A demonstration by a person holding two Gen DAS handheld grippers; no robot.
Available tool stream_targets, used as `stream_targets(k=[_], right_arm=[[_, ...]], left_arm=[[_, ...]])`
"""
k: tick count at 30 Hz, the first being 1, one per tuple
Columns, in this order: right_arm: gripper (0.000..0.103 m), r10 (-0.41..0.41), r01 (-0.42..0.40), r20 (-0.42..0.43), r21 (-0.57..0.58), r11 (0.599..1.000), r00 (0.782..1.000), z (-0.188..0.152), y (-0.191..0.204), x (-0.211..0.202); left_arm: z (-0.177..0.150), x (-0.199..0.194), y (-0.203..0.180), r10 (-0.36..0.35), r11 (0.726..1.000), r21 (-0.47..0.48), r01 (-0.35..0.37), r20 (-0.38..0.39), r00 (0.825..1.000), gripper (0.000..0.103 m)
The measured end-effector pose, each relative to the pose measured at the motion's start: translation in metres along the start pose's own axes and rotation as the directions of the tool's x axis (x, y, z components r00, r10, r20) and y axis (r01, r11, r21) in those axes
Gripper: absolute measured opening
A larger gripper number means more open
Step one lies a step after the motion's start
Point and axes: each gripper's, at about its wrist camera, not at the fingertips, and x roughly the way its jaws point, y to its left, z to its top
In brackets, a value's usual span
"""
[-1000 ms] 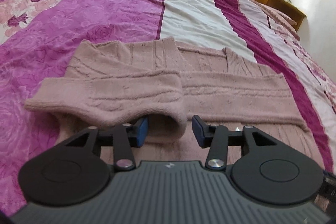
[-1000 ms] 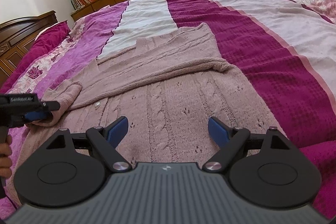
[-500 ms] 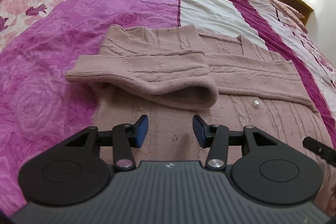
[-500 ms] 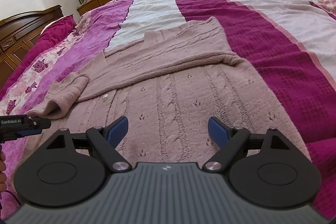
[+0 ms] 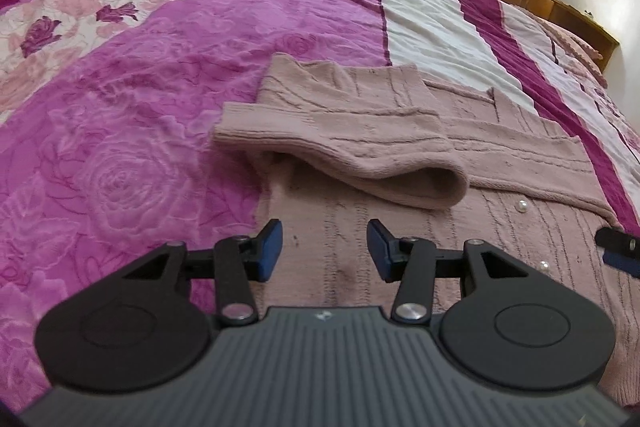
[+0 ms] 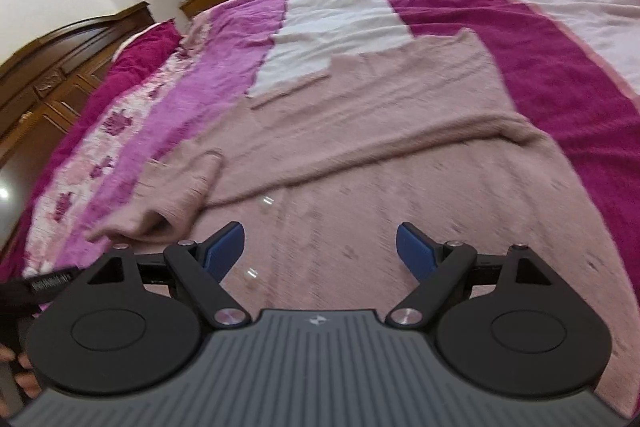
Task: Fold small clothes
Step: 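Open the left tool to release the folded sleeve and withdraw, then reach the right tool to the cardigan side edge and grasp it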
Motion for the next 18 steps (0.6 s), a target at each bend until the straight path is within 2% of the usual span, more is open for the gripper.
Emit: stream_targets(k=[8,15,18], right_arm=[[0.088,0.091,-0.092,-0.075,-0.013,0.996,0.993,0.027,0.042,0.040],[0.087,0.200,-0.194,-0.134,0.058,0.979,0.971,0.047,0.069,0.086],[0.079,0.224,-0.216,-0.163,0.065,0.974,0.961,0.055,0.081,0.109]], left_arm=[[0.009,0.009,0.015,0.041,0.999,-0.036,-0.040,0.016,0.999,0.048],[0.017,0.026,0.022,0.090,0.994,-0.056,-0.090,0.015,0.996,0.048],[0.020,0.032,0.021,0.119,0.992,-0.032,-0.118,0.029,0.992,0.048]])
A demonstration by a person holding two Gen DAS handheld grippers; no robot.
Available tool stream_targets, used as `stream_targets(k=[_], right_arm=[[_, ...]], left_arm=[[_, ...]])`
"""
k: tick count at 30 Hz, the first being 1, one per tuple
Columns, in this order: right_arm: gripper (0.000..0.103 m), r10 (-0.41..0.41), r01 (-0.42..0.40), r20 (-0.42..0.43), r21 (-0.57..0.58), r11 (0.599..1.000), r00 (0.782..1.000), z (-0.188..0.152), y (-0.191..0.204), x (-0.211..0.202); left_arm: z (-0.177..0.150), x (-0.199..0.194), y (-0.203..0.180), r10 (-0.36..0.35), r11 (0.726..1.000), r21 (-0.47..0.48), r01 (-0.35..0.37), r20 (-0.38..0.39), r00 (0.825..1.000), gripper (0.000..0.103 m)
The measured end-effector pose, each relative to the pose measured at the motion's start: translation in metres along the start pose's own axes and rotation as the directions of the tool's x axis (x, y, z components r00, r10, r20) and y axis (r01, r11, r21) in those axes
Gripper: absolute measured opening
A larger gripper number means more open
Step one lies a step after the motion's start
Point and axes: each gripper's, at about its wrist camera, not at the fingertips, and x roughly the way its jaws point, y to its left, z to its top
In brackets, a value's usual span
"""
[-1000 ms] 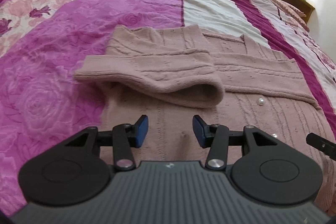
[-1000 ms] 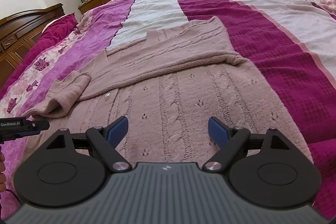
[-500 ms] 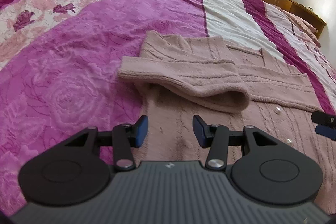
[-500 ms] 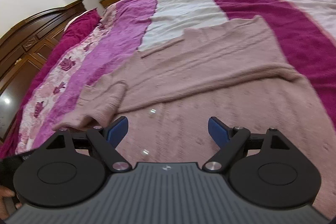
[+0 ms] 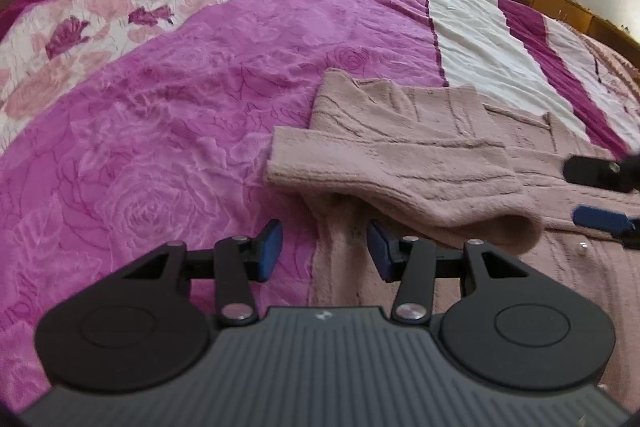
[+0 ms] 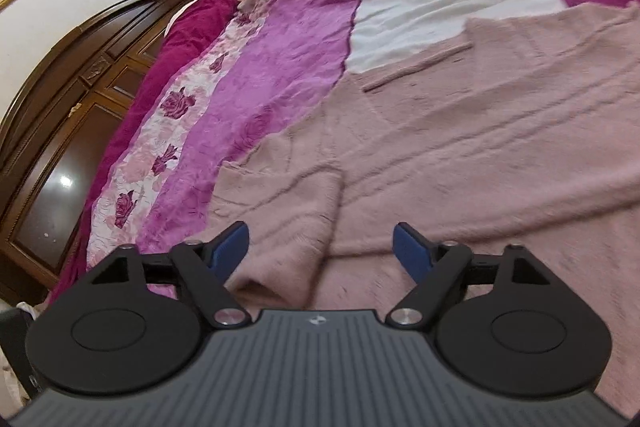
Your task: Fold small clothes
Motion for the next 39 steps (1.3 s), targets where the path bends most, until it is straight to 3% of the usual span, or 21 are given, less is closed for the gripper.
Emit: stream_targets(k=[2,6,8,10,11,15,19,23,28,30,33,35,39], right_arm=[[0.070,0.006,-0.006,-0.033,0.000,1.000,0.999,0.006,0.004,0.017],[0.060,-0.028,0.025,-0.087,-0.040,0.999,0.996,0.010,0.009,0.049],[0.027,-0.040,0.036,-0.102,-0.047,0.998,0.994,0.010,0.009,0.059],[0.011,-0.042,0.035,-0.103,-0.065,0.997,0.994,0.012,0.011,0.063],[0.010,-0.037,0.029,-0.091,-0.085,0.996,0.995,0.014,0.013,0.061],[0.009,-0.035,0.042,0.043,-0.192,0.981,0.998,0.029,0.032,0.039],[0.009,-0.074,0.120,0.169,-0.278,0.953,0.983,0.045,0.044,0.020],[0.009,-0.109,0.138,0.122,-0.266,0.954,0.987,0.052,0.030,0.032],[0.011,-0.222,0.226,0.043,-0.233,0.946,0.974,0.041,-0.002,0.064],[0.012,-0.200,0.204,0.042,-0.191,0.960,0.979,0.034,-0.014,0.065],[0.028,-0.190,0.195,0.045,-0.159,0.968,0.981,0.033,-0.014,0.056],[0.045,-0.199,0.210,0.079,-0.181,0.961,0.977,0.030,-0.006,0.047],[0.052,-0.151,0.181,0.122,-0.295,0.938,0.981,0.018,0.015,0.028]], left_arm=[[0.001,0.003,-0.003,0.015,1.000,0.020,-0.015,0.011,1.000,0.048],[0.003,0.011,-0.004,0.022,1.000,0.009,-0.022,0.016,1.000,0.048],[0.004,0.013,-0.004,0.019,1.000,-0.004,-0.019,0.017,1.000,0.048],[0.004,0.015,-0.003,0.019,1.000,-0.008,-0.019,0.024,1.000,0.048],[0.004,0.016,-0.003,0.021,1.000,-0.008,-0.021,0.025,0.999,0.048],[0.004,0.020,-0.003,0.032,0.999,-0.011,-0.032,0.029,0.999,0.048],[0.002,0.024,-0.003,0.029,1.000,0.002,-0.029,0.021,0.999,0.053],[-0.001,0.026,-0.008,0.048,0.998,0.034,-0.049,0.027,0.998,0.053],[-0.002,0.027,-0.008,0.049,0.998,0.036,-0.050,0.025,0.998,0.053],[-0.001,0.027,-0.007,0.044,0.998,0.035,-0.045,0.023,0.999,0.053],[0.000,0.023,-0.005,0.035,0.999,0.025,-0.035,0.022,0.999,0.053],[0.000,0.018,-0.004,0.026,0.999,0.020,-0.026,0.020,0.999,0.051],[-0.004,0.003,0.000,0.016,1.000,0.009,-0.016,0.014,1.000,0.051]])
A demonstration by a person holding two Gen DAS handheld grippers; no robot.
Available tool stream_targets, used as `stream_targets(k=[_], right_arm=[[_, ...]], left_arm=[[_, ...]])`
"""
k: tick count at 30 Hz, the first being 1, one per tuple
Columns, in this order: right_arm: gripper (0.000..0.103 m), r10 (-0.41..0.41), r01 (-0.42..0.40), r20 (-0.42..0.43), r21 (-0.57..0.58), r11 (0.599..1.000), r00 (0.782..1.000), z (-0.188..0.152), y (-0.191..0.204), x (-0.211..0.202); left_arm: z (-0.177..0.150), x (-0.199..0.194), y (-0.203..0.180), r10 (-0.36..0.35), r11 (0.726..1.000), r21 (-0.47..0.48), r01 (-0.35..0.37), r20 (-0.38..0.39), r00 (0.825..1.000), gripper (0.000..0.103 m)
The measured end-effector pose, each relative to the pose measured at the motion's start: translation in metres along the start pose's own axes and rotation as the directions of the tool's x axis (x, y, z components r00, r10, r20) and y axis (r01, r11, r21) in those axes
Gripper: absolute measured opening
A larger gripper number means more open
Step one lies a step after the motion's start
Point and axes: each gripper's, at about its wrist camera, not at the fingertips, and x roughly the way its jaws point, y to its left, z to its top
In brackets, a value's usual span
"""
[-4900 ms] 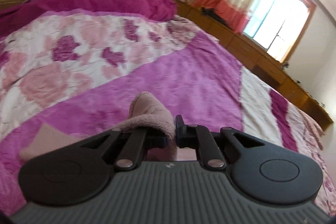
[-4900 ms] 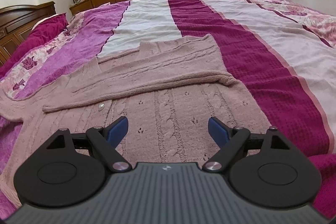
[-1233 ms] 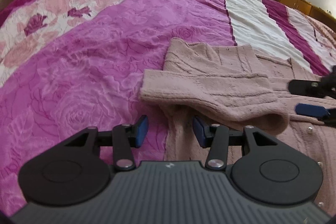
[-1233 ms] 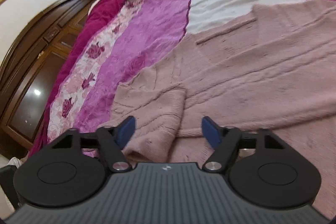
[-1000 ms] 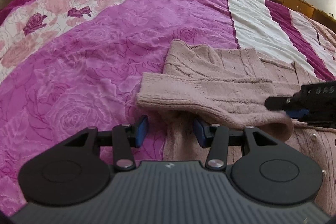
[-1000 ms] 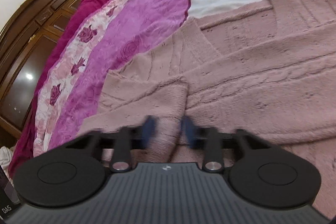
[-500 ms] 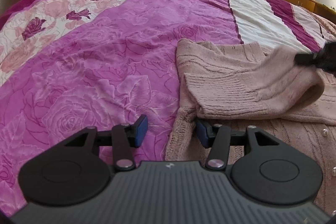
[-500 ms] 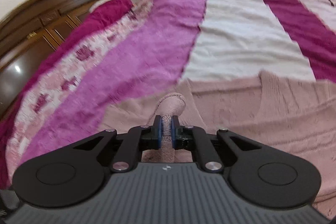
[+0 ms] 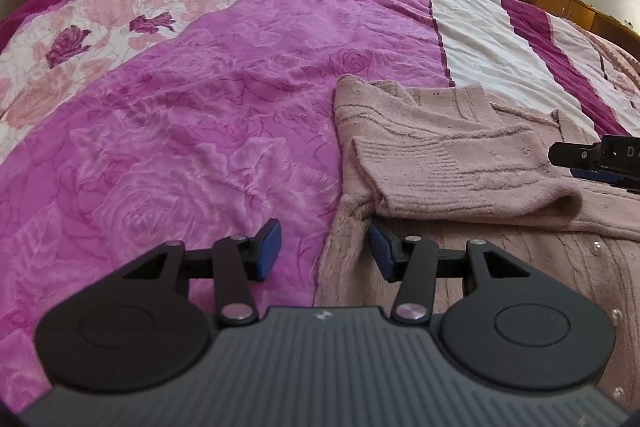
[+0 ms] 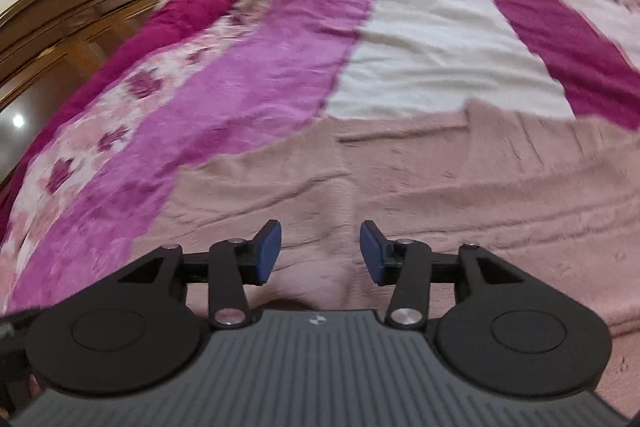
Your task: Fold small clothes
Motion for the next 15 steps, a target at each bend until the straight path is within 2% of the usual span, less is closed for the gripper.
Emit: stream_targets(k=[3,8,15], right_arm=[[0.053,0.041,-0.040,0.006,-0.058,0.998,0.999,-0.004,0.018,-0.013],[0.060,0.068,-0.068,-0.009,-0.163,0.984,0.998,-0.017,0.048,-0.016],[0.069,0.076,-0.084,-0.038,-0.291,0.953,0.996,-0.037,0.085,-0.012]], left_arm=[[-0.003,-0.011,0.002,-0.003,1.000,0.010,0.003,-0.001,1.000,0.051],[-0.004,-0.017,0.007,0.051,0.999,0.014,-0.050,-0.042,0.998,0.051],[-0.007,-0.024,0.013,0.044,0.999,-0.008,-0.045,-0.053,0.998,0.051]])
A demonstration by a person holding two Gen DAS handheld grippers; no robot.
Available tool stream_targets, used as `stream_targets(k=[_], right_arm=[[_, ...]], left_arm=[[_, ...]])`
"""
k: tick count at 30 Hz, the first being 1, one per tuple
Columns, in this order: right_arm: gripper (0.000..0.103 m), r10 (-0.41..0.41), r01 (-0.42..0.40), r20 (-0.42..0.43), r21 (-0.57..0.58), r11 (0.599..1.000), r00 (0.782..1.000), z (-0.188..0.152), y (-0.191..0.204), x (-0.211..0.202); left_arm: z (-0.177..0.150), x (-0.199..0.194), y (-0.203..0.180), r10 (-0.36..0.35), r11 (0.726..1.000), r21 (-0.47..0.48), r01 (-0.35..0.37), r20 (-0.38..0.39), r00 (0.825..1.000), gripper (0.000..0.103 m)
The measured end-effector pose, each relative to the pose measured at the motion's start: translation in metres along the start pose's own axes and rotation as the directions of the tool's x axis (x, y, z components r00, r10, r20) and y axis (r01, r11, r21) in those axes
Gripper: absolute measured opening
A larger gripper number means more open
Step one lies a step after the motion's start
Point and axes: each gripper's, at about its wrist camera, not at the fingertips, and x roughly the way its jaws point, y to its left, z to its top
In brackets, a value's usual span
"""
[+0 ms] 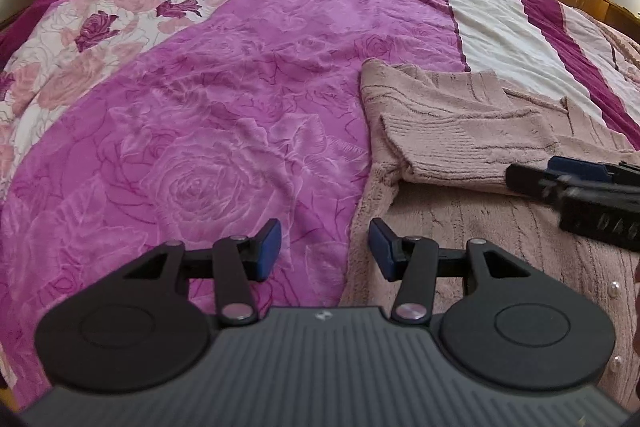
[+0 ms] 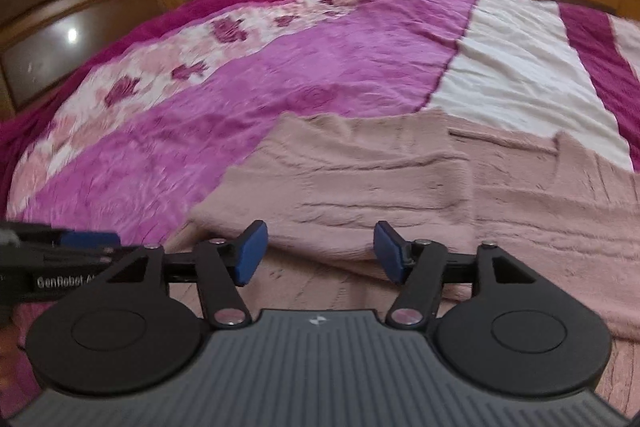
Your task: Fold small clothes
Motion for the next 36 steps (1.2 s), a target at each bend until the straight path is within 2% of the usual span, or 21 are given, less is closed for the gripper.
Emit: stream_targets(k=[5,9,17,21,22,24,25,26,28,36], right_arm=[[0.071,0.023,-0.024,-0.010,-0.110,0.994,1.000,0.000,0.025,0.011],[0.071,0.046,-0.050,-0.035,-0.112,0.992,0.998,0.002,0.030,0.027],[0.074,0.026,-0.032,-0.037,-0.187,0.982,0.999,-0.002,0.046,0.047],[0.074,0.010,-0.016,-0.030,-0.176,0.984,0.999,-0.002,0.047,0.049],[0.072,0.009,-0.013,-0.027,-0.156,0.988,1.000,-0.001,0.046,0.049],[0.061,0.012,-0.013,-0.013,-0.115,0.993,1.000,0.000,0.042,0.049],[0.047,0.013,-0.013,-0.003,-0.093,0.996,1.000,0.001,0.039,0.048],[0.028,0.009,-0.009,0.008,-0.069,0.998,1.000,0.002,0.036,0.046],[0.011,0.002,-0.002,0.027,-0.033,0.999,1.000,0.004,0.030,0.043],[0.008,-0.016,0.000,0.150,0.108,0.994,0.988,0.016,0.008,0.014]], left_arm=[[-0.001,-0.004,0.004,-0.009,1.000,-0.023,0.009,-0.006,1.000,0.051],[-0.002,-0.009,0.010,-0.017,0.999,-0.037,0.017,-0.002,1.000,0.051],[0.000,-0.015,0.028,-0.038,0.996,-0.085,0.038,0.002,0.999,0.051],[0.001,-0.012,0.026,-0.017,0.998,-0.058,0.017,-0.005,1.000,0.051],[0.001,-0.012,0.026,-0.014,0.998,-0.055,0.014,-0.006,1.000,0.051],[0.000,-0.013,0.025,-0.021,0.998,-0.054,0.021,-0.004,1.000,0.051],[-0.001,-0.013,0.025,-0.023,0.998,-0.055,0.022,-0.004,1.000,0.051],[-0.002,-0.013,0.025,-0.022,0.998,-0.054,0.022,-0.006,1.000,0.051],[-0.002,-0.012,0.024,-0.019,0.999,-0.050,0.018,-0.010,1.000,0.051],[-0.002,-0.013,0.022,-0.020,0.999,-0.048,0.019,-0.009,1.000,0.051]])
